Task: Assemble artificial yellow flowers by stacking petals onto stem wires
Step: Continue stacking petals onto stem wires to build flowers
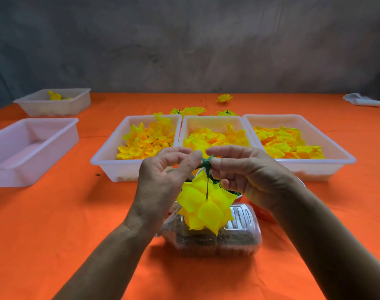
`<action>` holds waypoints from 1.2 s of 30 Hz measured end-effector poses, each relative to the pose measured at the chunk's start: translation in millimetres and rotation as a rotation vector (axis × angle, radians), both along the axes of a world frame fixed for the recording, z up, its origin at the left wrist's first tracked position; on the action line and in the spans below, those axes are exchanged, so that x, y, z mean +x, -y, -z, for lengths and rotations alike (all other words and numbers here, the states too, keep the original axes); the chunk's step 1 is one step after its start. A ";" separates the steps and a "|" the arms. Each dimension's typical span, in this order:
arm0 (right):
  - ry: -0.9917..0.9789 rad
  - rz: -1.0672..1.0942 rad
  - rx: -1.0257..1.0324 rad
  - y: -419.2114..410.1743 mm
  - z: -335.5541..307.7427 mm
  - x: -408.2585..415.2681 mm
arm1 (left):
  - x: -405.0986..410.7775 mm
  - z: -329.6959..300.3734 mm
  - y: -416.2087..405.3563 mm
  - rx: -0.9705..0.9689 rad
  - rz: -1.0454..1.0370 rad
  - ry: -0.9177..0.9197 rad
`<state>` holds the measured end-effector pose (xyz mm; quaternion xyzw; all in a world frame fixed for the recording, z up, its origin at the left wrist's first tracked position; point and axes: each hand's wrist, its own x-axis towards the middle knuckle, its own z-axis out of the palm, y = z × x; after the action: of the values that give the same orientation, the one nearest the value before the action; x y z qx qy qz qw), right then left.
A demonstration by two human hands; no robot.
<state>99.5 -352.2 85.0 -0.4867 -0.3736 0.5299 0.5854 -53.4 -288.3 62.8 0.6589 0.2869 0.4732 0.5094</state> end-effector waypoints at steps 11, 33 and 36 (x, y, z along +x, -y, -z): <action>0.042 0.011 -0.082 -3.7 4.1 -0.7 | 7.6 -2.0 -2.2 -0.335 0.029 -0.076; -0.038 0.027 -0.161 -2.0 17.2 0.7 | 13.8 7.1 2.4 -0.418 0.047 -0.073; -0.063 0.012 -0.182 -3.6 17.9 0.7 | 14.3 8.9 0.6 -0.447 0.017 -0.087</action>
<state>100.1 -348.6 67.2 -0.5234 -0.3023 0.5731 0.5534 -39.1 -288.9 53.9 0.5518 0.4009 0.3647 0.6339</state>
